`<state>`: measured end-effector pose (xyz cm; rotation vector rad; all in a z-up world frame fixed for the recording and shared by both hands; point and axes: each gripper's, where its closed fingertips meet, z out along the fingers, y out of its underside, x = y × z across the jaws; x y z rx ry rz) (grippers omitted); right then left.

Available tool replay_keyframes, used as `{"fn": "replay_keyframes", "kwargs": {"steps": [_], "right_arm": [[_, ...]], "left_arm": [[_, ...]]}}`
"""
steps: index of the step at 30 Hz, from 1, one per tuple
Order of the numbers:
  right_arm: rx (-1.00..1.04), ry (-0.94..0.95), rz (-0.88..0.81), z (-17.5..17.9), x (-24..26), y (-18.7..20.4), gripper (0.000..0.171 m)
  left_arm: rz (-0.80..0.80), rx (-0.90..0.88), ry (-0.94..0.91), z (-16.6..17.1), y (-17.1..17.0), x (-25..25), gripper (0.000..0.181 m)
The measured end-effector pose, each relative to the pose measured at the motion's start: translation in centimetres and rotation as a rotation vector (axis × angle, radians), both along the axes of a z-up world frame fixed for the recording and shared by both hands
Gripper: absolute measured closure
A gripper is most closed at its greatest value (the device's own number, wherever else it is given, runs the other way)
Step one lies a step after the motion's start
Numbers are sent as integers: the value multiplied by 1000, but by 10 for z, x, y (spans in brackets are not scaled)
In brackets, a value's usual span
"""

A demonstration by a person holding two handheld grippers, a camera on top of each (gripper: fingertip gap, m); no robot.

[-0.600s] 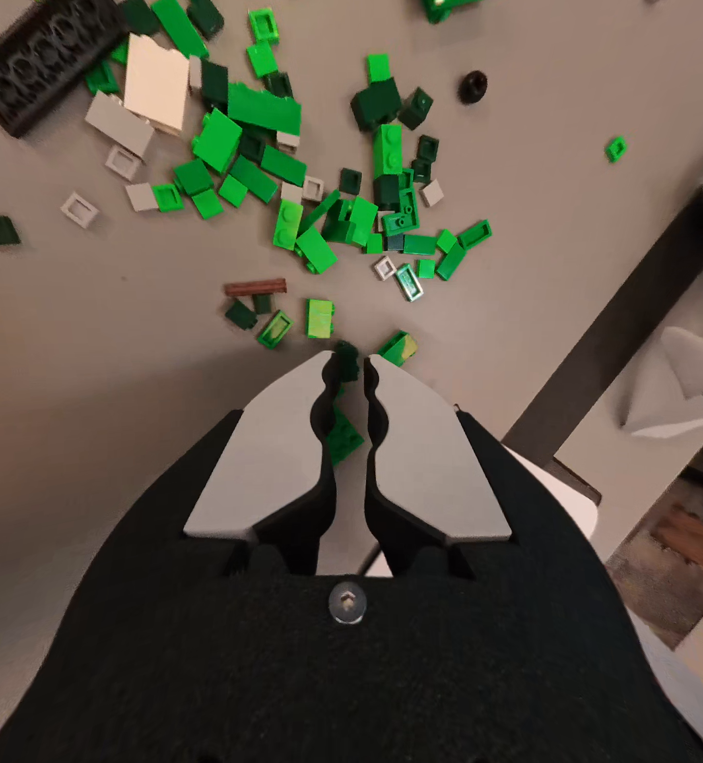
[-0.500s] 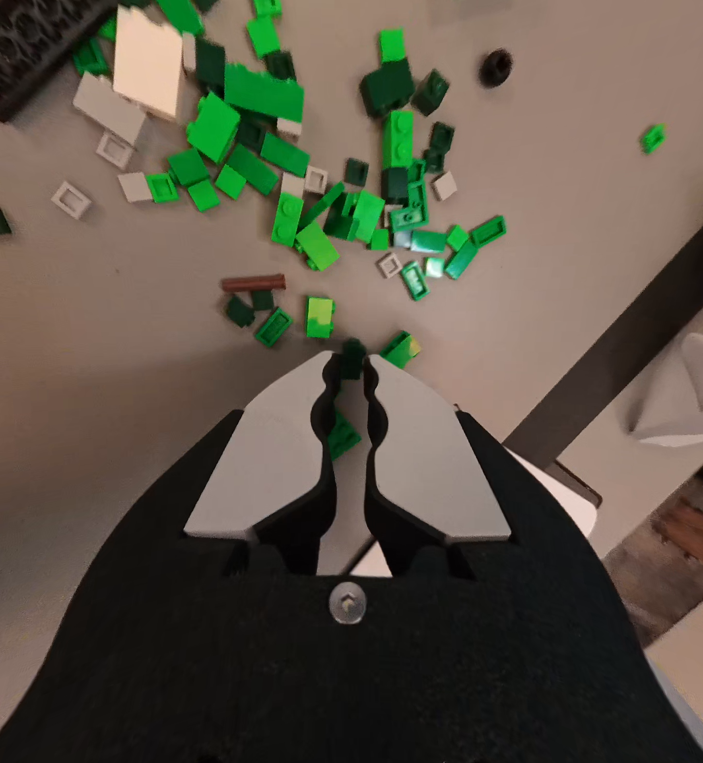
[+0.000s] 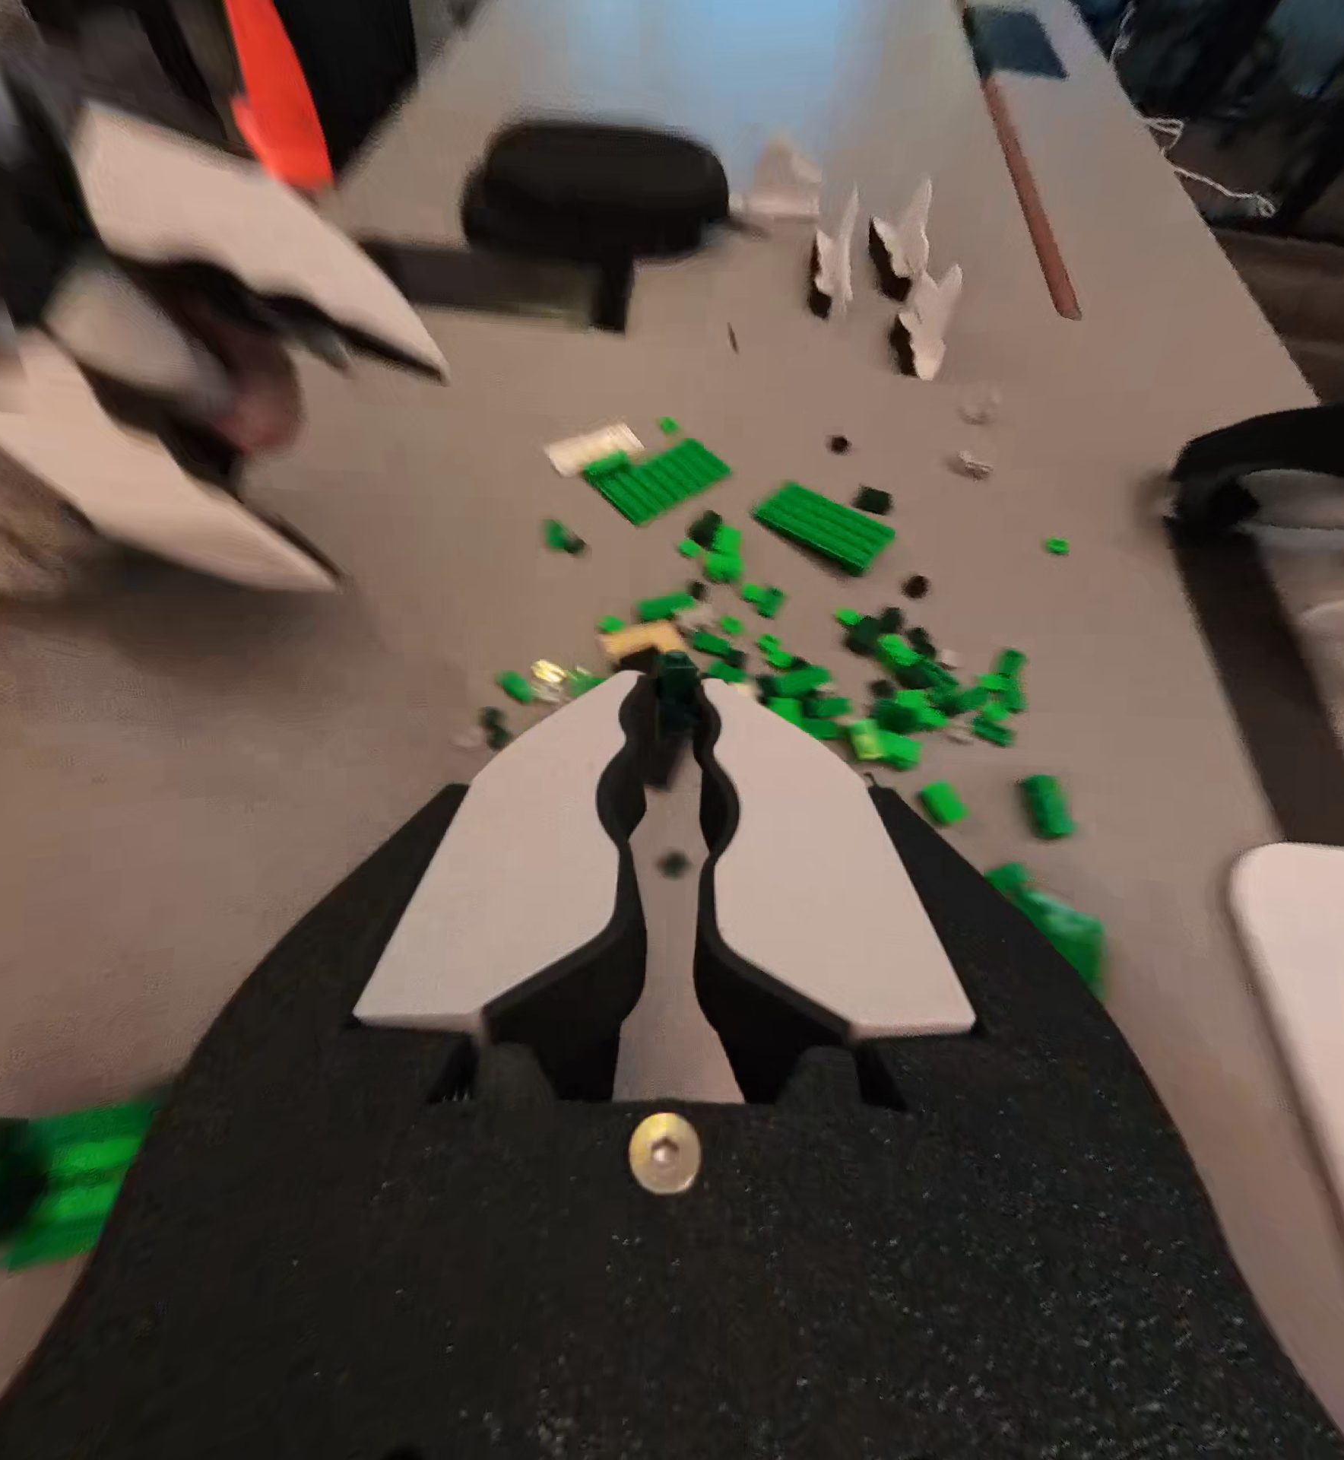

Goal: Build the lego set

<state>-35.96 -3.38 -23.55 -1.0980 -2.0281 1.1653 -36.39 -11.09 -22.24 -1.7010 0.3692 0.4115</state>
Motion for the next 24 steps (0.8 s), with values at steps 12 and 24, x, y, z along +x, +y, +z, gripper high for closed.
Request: {"fn": "replay_keyframes", "kwargs": {"steps": [12, 24], "right_arm": [[-269, -46, -14, 22, 88, -63, 163], [-717, -110, 185, 54, 140, -84, 149]], "left_arm": [[20, 79, 607, 12, 33, 95, 160], [-531, 328, 25, 47, 8, 160, 163]]}}
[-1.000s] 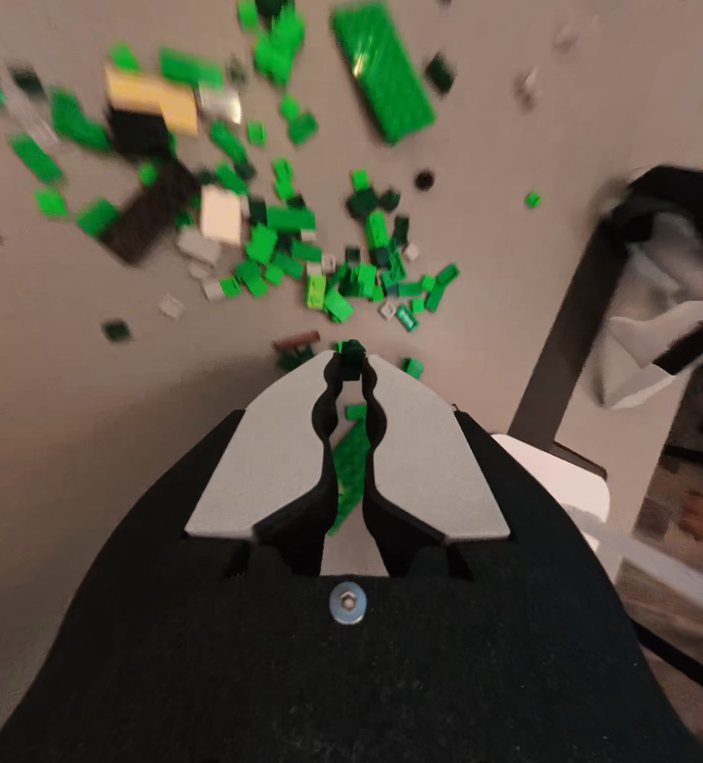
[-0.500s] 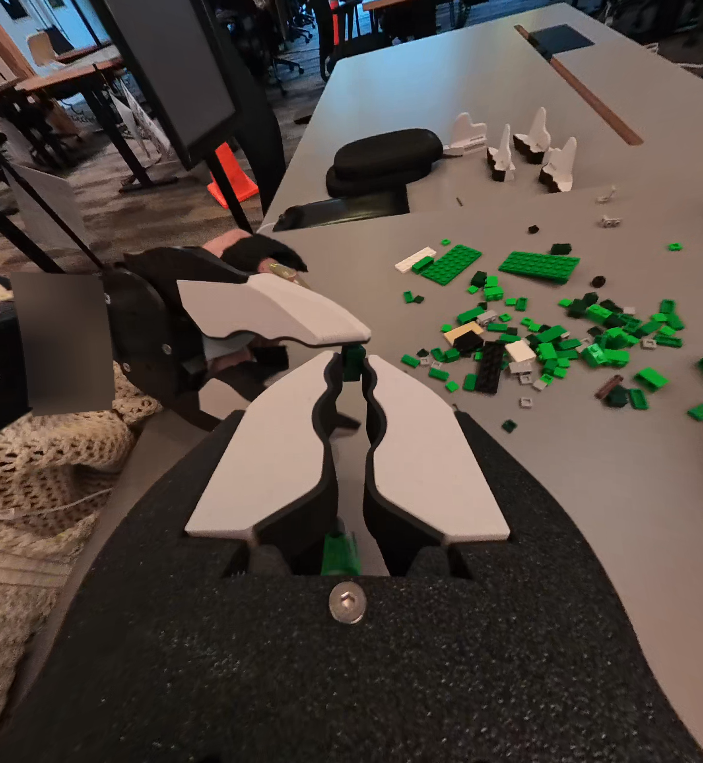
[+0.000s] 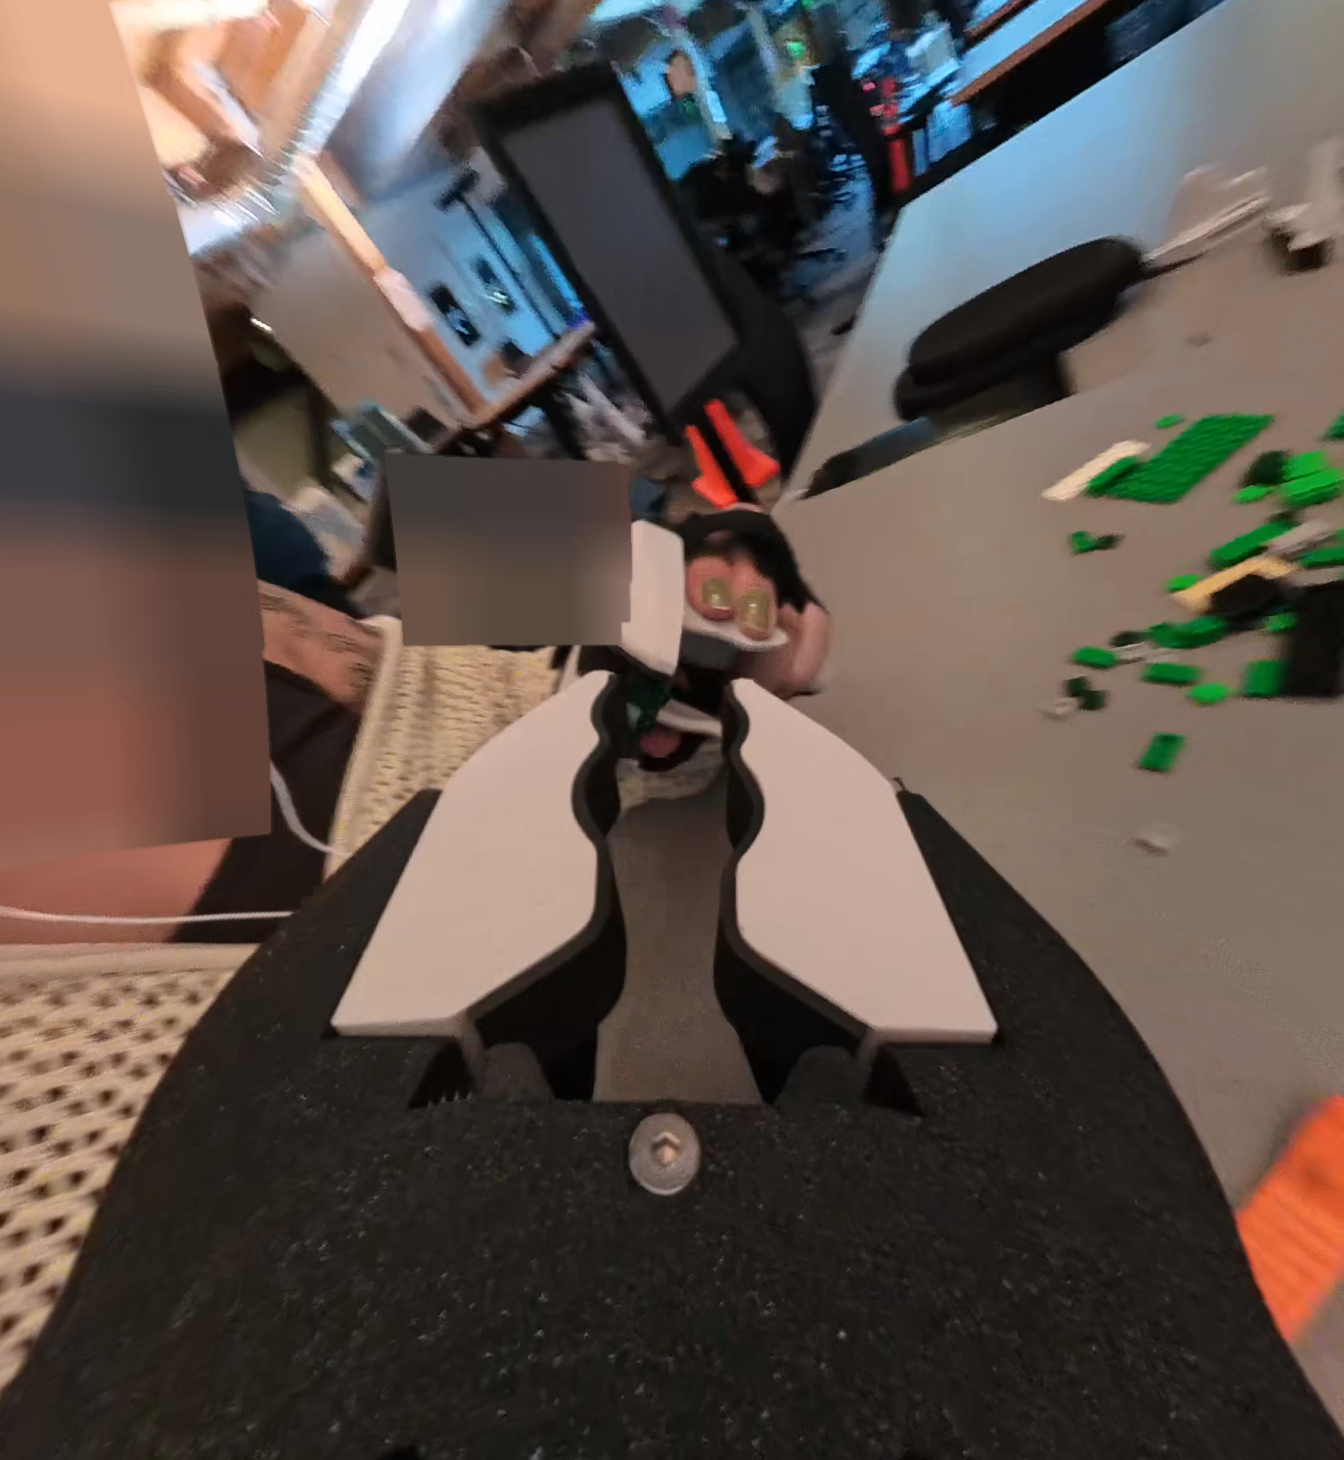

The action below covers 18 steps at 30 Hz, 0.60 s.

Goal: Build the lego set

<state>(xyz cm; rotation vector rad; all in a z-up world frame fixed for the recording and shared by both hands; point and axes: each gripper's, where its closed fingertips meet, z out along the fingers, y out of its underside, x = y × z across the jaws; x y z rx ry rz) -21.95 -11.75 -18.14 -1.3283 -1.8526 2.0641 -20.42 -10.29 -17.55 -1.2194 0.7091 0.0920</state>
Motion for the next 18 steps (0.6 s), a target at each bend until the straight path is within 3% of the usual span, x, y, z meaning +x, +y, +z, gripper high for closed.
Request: {"fn": "replay_keyframes", "kwargs": {"steps": [3, 18], "right_arm": [[-107, -26, 78, 4, 12, -6, 158], [-333, -141, 187, 4, 25, -15, 163]], "left_arm": [[-94, 3, -54, 4, -4, 7, 163], [-302, -64, -150, 2, -11, 22, 163]]}}
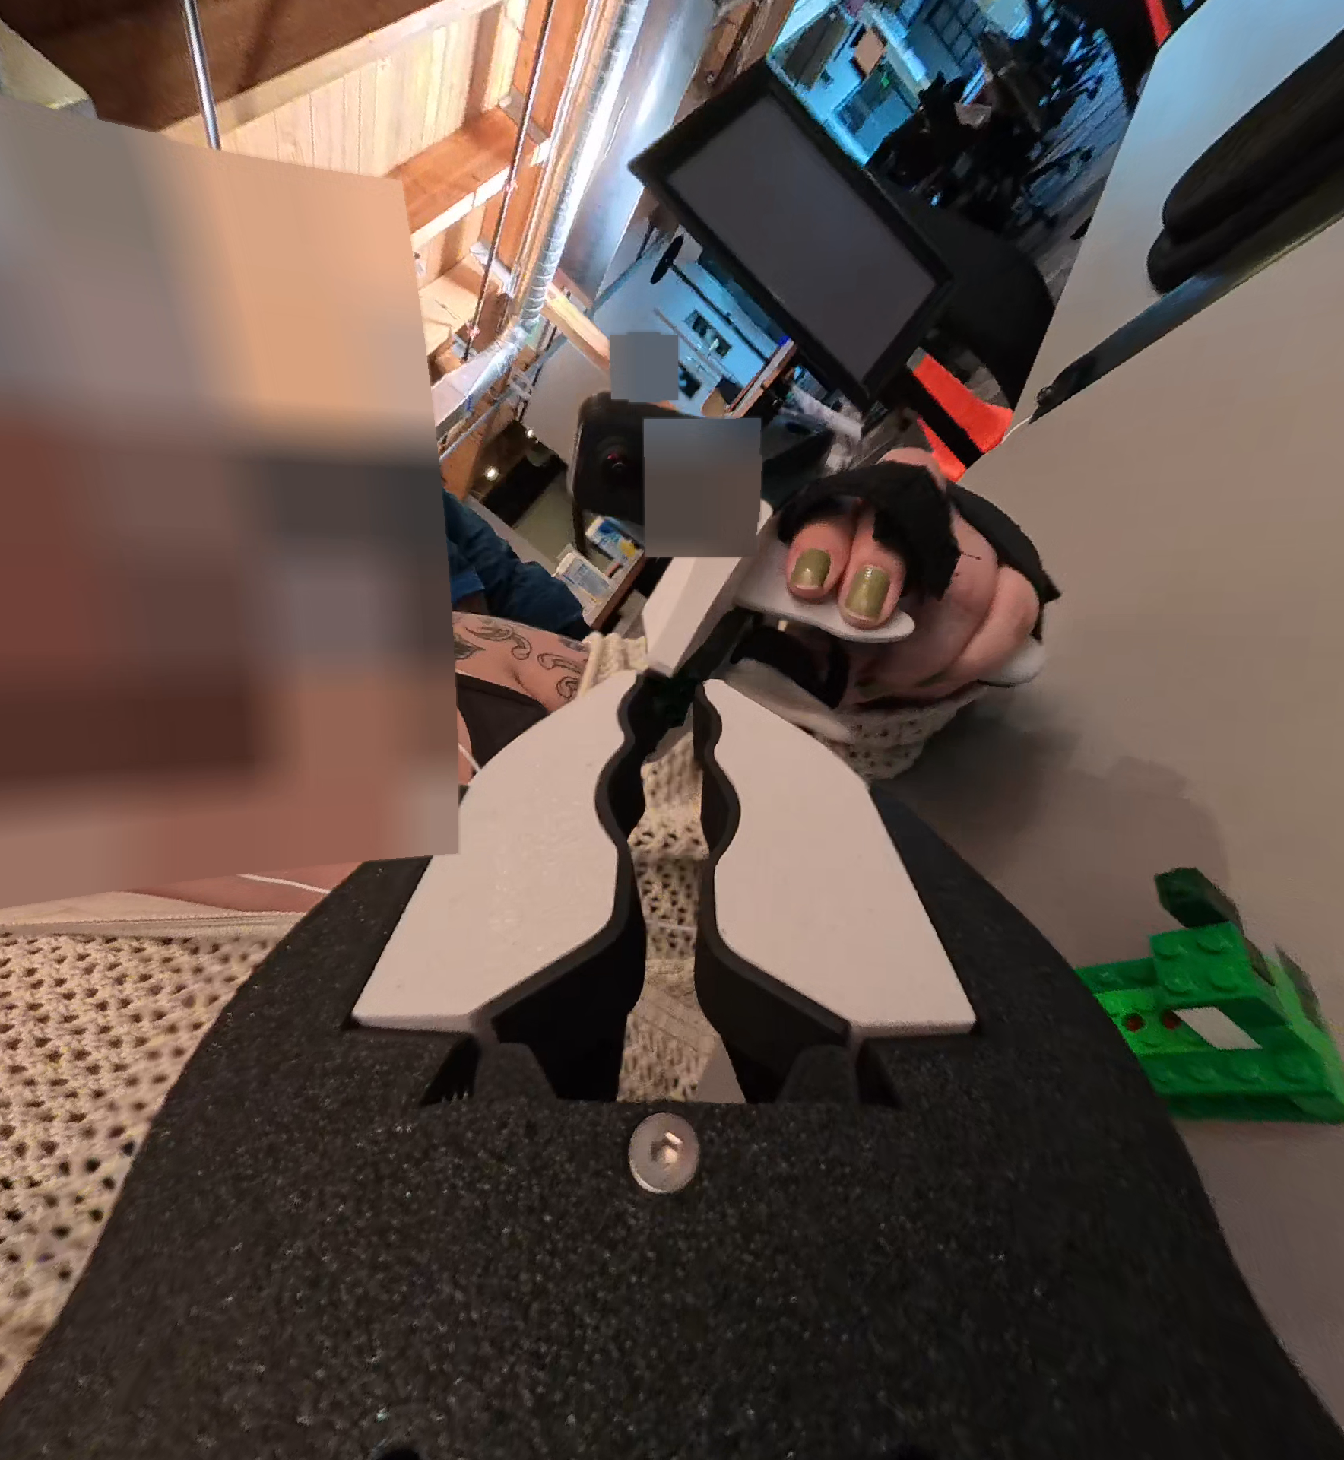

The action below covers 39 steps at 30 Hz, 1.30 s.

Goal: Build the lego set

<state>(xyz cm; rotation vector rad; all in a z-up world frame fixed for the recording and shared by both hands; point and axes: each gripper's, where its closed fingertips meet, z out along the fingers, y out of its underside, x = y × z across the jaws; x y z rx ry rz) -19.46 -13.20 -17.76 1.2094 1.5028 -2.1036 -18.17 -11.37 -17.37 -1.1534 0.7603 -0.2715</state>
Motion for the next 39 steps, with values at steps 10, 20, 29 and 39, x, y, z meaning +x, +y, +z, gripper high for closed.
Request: {"fn": "replay_keyframes", "kwargs": {"steps": [10, 20, 29, 39], "right_arm": [[527, 217, -431, -41, -6, 49, 163], [775, 459, -796, -61, 10, 79, 163], [691, 496, -890, -50, 19, 92, 163], [682, 503, -893, -49, 20, 92, 163]], "left_arm": [[130, -262, 40, -46, 5, -33, 135], [29, -689, 52, -101, 9, -41, 114], [-78, -732, 11, -107, 0, -32, 122], [-78, -703, 2, -104, -2, -31, 132]]}}
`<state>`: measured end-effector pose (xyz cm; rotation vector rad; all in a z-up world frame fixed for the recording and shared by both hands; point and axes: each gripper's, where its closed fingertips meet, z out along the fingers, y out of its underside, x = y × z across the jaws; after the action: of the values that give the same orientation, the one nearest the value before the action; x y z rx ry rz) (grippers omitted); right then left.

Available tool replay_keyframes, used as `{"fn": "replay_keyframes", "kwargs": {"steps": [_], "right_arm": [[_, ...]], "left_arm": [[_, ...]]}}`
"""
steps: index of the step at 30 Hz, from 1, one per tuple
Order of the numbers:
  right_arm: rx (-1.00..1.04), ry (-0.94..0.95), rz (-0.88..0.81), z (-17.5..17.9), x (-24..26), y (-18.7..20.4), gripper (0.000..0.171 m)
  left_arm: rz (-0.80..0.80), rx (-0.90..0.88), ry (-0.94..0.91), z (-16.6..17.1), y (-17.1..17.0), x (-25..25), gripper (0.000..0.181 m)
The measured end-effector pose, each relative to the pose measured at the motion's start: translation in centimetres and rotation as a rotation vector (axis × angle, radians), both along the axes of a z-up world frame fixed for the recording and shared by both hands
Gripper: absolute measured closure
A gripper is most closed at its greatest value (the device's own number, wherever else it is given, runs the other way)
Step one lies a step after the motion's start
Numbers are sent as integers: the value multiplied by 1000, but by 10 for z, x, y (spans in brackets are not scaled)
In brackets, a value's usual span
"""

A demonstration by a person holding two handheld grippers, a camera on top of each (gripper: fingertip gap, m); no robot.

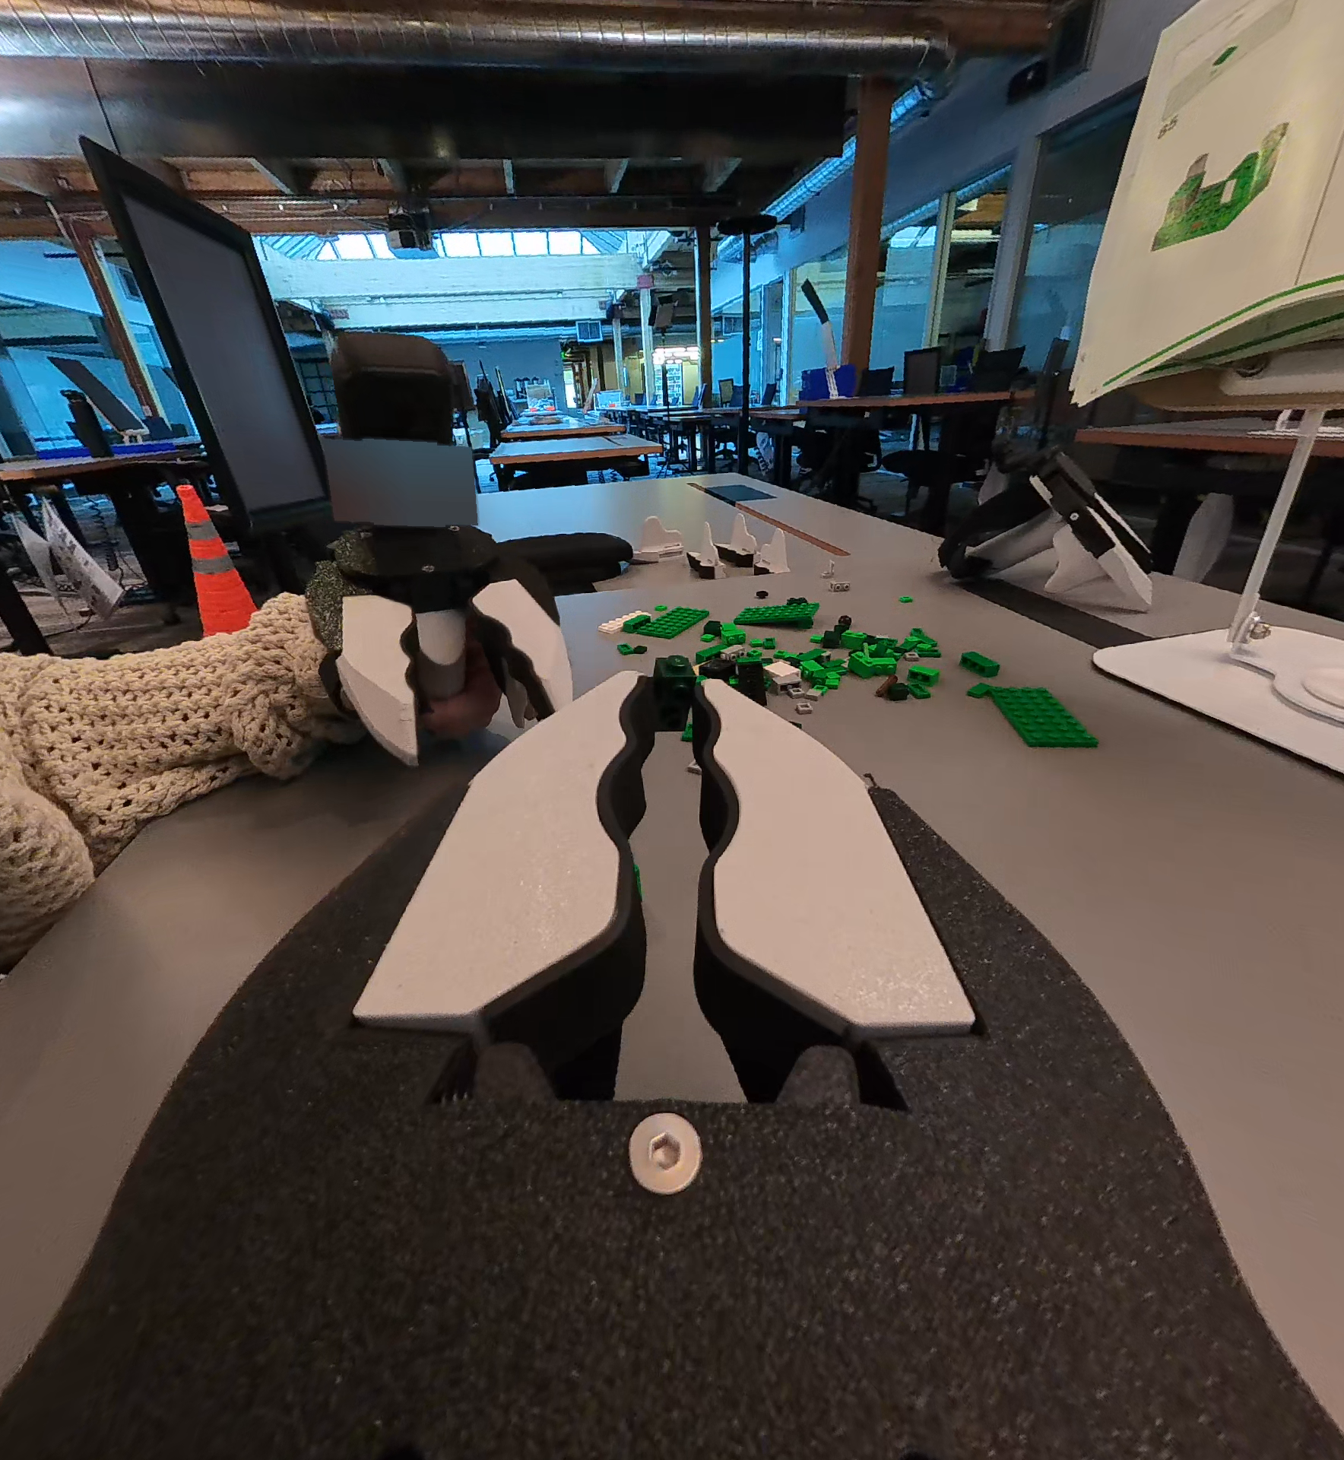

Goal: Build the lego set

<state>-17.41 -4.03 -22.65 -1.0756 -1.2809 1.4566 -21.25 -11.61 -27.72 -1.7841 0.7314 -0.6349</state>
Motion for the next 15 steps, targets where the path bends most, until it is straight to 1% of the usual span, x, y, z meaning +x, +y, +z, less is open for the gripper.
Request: {"fn": "replay_keyframes", "kwargs": {"steps": [6, 15], "right_arm": [[29, 0, 3, -1, 0, -3, 163], [142, -5, 9, -4, -1, -16, 163]], "left_arm": [[5, -10, -36, 3, 1, -2, 134], [14, -16, -37, 3, 2, -3, 135]]}}
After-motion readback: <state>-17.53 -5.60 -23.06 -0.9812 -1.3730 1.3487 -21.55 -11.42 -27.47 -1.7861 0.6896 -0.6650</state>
